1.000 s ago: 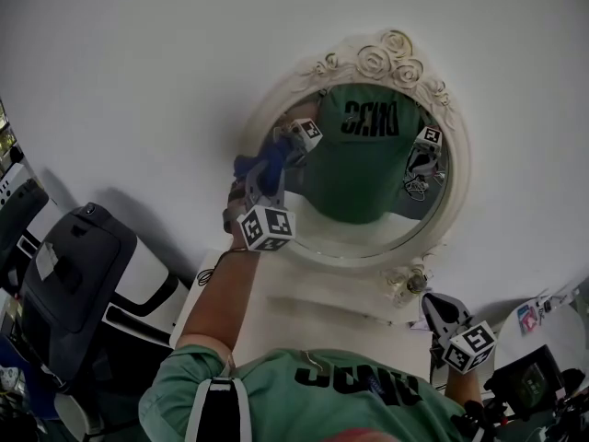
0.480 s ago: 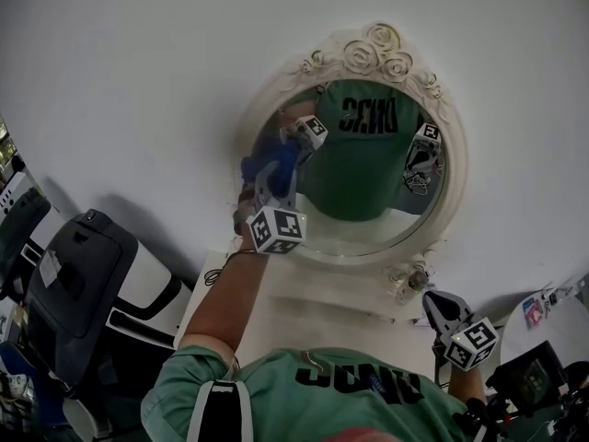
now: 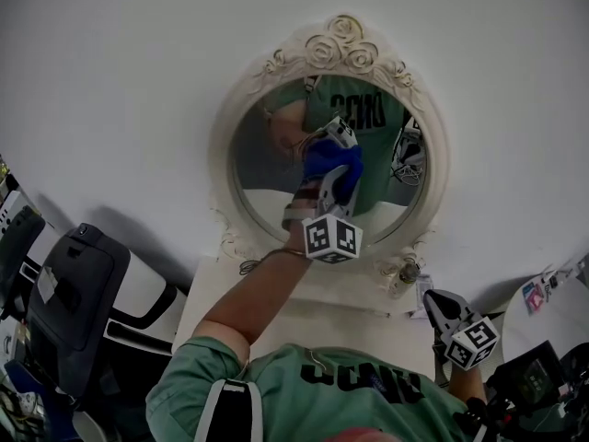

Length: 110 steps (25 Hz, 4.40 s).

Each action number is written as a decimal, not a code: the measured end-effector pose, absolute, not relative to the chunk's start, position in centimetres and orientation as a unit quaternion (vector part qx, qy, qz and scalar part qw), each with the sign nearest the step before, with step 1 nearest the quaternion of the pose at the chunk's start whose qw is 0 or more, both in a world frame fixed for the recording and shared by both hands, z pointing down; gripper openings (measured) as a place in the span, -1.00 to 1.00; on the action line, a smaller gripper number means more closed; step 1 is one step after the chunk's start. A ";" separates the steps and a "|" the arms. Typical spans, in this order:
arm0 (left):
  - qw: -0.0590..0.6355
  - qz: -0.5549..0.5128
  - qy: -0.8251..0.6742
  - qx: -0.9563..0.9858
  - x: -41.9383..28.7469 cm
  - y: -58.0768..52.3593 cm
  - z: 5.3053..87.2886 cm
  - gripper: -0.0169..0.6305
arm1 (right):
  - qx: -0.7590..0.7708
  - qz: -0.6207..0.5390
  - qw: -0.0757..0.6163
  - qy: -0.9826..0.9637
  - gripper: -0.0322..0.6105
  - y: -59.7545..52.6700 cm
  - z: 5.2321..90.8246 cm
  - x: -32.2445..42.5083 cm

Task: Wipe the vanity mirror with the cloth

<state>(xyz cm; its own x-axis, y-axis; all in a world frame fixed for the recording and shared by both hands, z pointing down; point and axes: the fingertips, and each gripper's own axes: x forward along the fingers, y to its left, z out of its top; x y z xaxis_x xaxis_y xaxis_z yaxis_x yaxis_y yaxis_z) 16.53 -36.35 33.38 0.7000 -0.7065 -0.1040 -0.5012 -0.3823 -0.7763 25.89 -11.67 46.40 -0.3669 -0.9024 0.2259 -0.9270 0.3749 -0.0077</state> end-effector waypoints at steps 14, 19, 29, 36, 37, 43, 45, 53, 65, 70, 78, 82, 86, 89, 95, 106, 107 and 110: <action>0.476 -0.130 0.257 -0.831 31.6 -30.5 35.4 -0.67 | 0.605 0.093 0.056 -0.789 -0.86 -7.9 48.0 30.4; 0.465 -0.127 0.234 -0.844 31.1 -30.2 35.3 -0.67 | 0.599 0.087 0.053 -0.795 -0.86 -8.6 47.7 30.2; 0.392 -0.109 0.362 -0.839 12.9 -36.3 33.7 -0.67 | 0.566 0.072 0.075 -0.818 -0.86 -11.3 46.6 27.1; 0.344 -0.148 0.465 -0.802 0.3 -41.0 35.3 -0.67 | 0.539 0.060 0.094 -0.835 -0.86 -12.8 45.7 24.2; 0.340 -0.151 0.474 -0.798 -0.7 -41.4 35.6 -0.67 | 0.538 0.059 0.095 -0.836 -0.86 -12.8 45.7 24.1; 0.318 -0.153 0.509 -0.785 -4.5 -43.1 36.6 -0.67 | 0.540 0.056 0.108 -0.833 -0.86 -13.1 45.2 23.7; 0.313 -0.155 0.518 -0.781 -5.4 -43.5 36.9 -0.67 | 0.542 0.058 0.109 -0.831 -0.86 -13.0 45.3 24.0; 0.328 -0.171 0.536 -0.759 -6.0 -44.8 38.0 -0.67 | 0.542 0.057 0.113 -0.831 -0.86 -13.1 45.2 23.8; 0.312 -0.159 0.507 -0.788 -2.5 -43.3 37.2 -0.67 | 0.534 0.061 0.112 -0.836 -0.86 -13.0 45.5 23.3; 0.345 -0.150 0.458 -0.805 3.6 -41.1 36.9 -0.67 | 0.542 0.063 0.104 -0.832 -0.86 -12.7 45.8 24.2; 0.399 -0.142 0.350 -0.836 16.5 -36.4 38.0 -0.67 | 0.565 0.073 0.092 -0.817 -0.86 -11.3 46.5 26.7; 0.404 -0.136 0.310 -0.850 22.0 -34.3 38.2 -0.67 | 0.579 0.080 0.083 -0.807 -0.86 -10.2 47.0 28.1; 0.428 -0.141 0.275 -0.850 26.6 -32.3 38.4 -0.67 | 0.590 0.085 0.071 -0.800 -0.86 -9.2 47.4 29.4; 0.443 -0.147 0.248 -0.849 29.8 -31.1 38.8 -0.67 | 0.595 0.087 0.067 -0.796 -0.86 -8.7 47.5 29.9; 0.455 -0.148 0.233 -0.847 32.1 -30.2 39.4 -0.67 | 0.603 0.093 0.057 -0.791 -0.86 -8.1 48.0 30.9; 0.406 -0.122 0.268 -0.865 22.5 -31.9 37.7 -0.67 | 0.584 0.083 0.064 -0.805 -0.86 -9.9 47.1 29.3; 0.398 -0.122 0.286 -0.863 20.3 -32.9 37.6 -0.67 | 0.580 0.083 0.067 -0.808 -0.86 -10.1 47.0 29.0; 0.370 -0.132 0.345 -0.853 13.3 -35.9 37.5 -0.67 | 0.566 0.075 0.077 -0.817 -0.86 -11.1 46.6 27.8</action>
